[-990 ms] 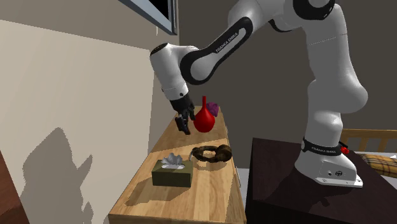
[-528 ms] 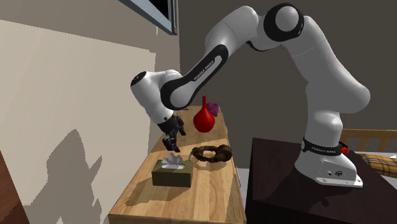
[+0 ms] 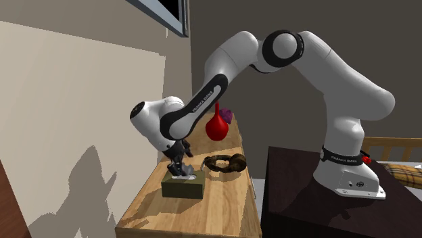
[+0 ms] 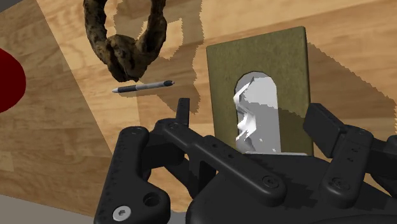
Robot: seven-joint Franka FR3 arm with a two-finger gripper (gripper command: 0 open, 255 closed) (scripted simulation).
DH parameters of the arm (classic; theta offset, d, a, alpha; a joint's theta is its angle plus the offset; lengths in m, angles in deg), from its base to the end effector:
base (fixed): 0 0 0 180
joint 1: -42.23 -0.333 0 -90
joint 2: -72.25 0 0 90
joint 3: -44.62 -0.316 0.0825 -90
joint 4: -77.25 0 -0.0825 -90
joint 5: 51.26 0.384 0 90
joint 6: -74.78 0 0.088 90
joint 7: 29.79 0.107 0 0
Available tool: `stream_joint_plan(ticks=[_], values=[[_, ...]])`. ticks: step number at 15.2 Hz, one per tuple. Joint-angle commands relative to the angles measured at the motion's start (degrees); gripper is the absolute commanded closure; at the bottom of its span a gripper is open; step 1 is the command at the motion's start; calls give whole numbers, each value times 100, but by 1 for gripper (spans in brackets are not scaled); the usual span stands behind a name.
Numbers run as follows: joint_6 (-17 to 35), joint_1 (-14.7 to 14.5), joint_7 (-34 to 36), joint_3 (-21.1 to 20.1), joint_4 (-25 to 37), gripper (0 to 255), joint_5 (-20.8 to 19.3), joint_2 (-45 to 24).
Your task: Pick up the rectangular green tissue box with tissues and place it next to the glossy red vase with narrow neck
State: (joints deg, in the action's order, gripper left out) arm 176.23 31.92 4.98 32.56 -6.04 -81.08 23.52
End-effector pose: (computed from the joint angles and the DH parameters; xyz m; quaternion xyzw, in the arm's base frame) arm 0.6349 0.1933 0.1580 0.9582 -0.0032 -0.1447 0.2469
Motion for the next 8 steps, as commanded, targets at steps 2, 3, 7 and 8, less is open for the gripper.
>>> stream_joint_plan(ticks=[2,3,7,8], values=[[204,54,41,33,-172,0,-50,-34],[269,71,54,43,-228,0,-66,-44],[307,80,61,49,-259,0,-75,-50],[307,80,61,49,-259,0,-75,-50]])
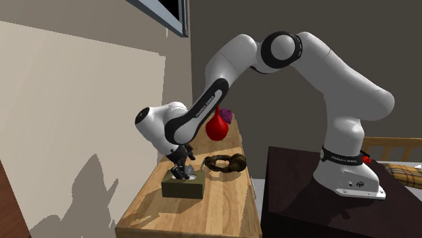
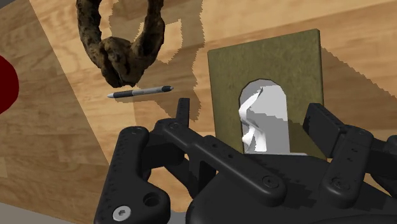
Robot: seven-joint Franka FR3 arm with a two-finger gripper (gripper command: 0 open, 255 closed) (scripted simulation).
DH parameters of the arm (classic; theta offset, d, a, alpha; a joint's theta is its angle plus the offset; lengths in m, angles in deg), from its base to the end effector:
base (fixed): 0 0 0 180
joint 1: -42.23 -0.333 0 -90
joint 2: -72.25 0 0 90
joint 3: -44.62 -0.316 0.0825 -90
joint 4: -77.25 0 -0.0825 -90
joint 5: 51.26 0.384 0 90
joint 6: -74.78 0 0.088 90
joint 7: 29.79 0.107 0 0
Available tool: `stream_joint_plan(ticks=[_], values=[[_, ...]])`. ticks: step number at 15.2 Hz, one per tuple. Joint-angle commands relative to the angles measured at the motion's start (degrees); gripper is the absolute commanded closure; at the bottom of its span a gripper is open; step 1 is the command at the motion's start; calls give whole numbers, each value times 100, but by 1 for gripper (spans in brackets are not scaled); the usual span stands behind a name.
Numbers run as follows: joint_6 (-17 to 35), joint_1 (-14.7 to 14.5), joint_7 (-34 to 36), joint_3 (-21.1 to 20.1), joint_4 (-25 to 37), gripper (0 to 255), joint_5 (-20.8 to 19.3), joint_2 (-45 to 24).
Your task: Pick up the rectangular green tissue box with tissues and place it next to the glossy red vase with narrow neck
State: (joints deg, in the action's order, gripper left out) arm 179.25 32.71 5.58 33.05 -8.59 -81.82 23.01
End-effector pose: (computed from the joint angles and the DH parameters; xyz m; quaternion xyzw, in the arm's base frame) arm 0.6285 0.1814 0.1368 0.9580 -0.0035 -0.1448 0.2473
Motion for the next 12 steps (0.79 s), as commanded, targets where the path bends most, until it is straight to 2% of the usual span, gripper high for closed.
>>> stream_joint_plan(ticks=[1,4,5,12], values=[[4,1,1,0,-4,0,-1,1],[3,1,1,0,-3,0,-1,0],[3,1,1,0,-3,255,-1,0],[8,3,1,1,-13,255,-2,6]])
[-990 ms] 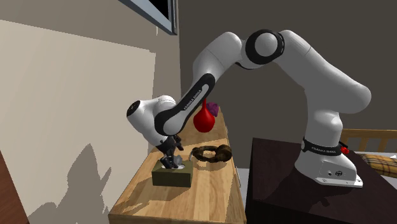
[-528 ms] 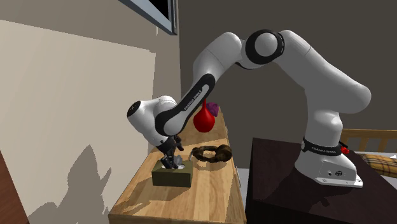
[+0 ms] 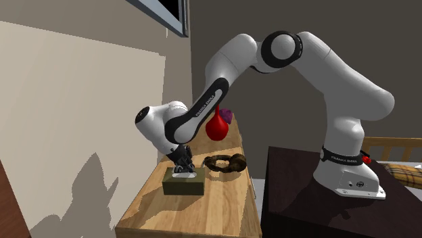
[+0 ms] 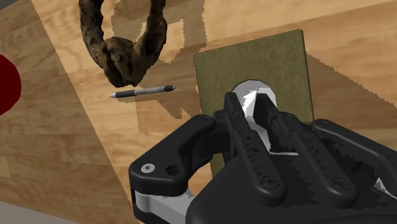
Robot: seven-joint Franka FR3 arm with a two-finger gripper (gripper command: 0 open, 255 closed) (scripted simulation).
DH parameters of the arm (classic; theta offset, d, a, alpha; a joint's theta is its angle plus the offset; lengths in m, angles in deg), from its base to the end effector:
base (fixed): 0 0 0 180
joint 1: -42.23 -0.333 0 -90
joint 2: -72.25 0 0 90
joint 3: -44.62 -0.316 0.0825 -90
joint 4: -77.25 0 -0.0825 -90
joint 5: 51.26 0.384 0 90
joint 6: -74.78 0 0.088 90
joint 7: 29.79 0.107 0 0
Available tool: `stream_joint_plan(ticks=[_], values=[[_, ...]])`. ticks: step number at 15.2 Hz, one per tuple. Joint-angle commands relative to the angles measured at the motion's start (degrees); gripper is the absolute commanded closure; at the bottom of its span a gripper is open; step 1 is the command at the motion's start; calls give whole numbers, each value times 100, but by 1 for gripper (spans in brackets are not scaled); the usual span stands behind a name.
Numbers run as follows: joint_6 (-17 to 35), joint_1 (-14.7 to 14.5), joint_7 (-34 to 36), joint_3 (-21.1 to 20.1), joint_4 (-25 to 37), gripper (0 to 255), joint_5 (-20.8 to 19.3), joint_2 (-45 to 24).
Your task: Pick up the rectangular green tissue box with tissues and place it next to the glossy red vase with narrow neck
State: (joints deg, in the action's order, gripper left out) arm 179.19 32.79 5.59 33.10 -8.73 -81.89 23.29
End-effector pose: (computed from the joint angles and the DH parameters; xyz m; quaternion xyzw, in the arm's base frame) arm 0.6290 0.1799 0.1391 0.9580 -0.0045 -0.1439 0.2482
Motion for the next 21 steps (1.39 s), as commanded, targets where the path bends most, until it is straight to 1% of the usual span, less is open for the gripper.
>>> stream_joint_plan(ticks=[1,21], values=[[26,-3,6,-5,-18,255,4,-17],[-772,64,-328,-151,-109,255,220,945]])
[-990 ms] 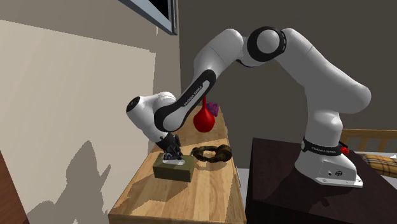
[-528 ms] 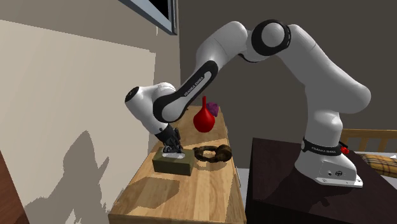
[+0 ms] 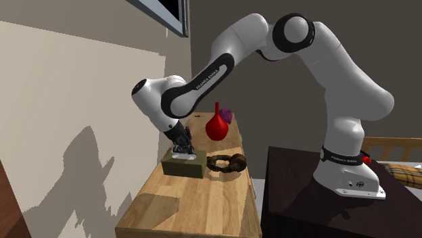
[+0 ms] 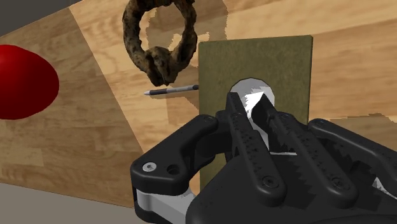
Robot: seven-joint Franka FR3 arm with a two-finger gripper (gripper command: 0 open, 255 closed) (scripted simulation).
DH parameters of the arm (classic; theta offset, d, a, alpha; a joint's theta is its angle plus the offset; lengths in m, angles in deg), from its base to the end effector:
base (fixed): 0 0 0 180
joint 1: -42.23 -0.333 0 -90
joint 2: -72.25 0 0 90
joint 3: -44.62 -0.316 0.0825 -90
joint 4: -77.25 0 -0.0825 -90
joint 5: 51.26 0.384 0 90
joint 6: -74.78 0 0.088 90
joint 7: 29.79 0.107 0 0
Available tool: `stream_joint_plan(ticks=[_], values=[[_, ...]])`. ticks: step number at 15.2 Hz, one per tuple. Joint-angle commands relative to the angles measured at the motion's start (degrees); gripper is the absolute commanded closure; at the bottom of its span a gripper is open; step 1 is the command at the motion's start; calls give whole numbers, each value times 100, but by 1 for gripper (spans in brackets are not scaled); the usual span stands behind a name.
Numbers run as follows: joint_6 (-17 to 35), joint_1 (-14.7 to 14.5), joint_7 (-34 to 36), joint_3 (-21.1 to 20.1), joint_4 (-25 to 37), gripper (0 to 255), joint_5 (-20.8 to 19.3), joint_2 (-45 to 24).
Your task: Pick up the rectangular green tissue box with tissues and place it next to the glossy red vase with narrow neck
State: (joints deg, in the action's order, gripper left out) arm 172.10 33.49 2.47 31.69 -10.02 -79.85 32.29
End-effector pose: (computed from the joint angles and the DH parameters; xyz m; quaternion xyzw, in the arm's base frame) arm 0.6285 0.1802 0.2309 0.9581 -0.0035 -0.1446 0.2472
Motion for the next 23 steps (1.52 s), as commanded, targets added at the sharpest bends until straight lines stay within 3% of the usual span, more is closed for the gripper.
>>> stream_joint_plan(ticks=[1,23], values=[[-110,-5,-36,-16,26,255,26,89],[-1273,-27,-502,-101,565,255,203,821]])
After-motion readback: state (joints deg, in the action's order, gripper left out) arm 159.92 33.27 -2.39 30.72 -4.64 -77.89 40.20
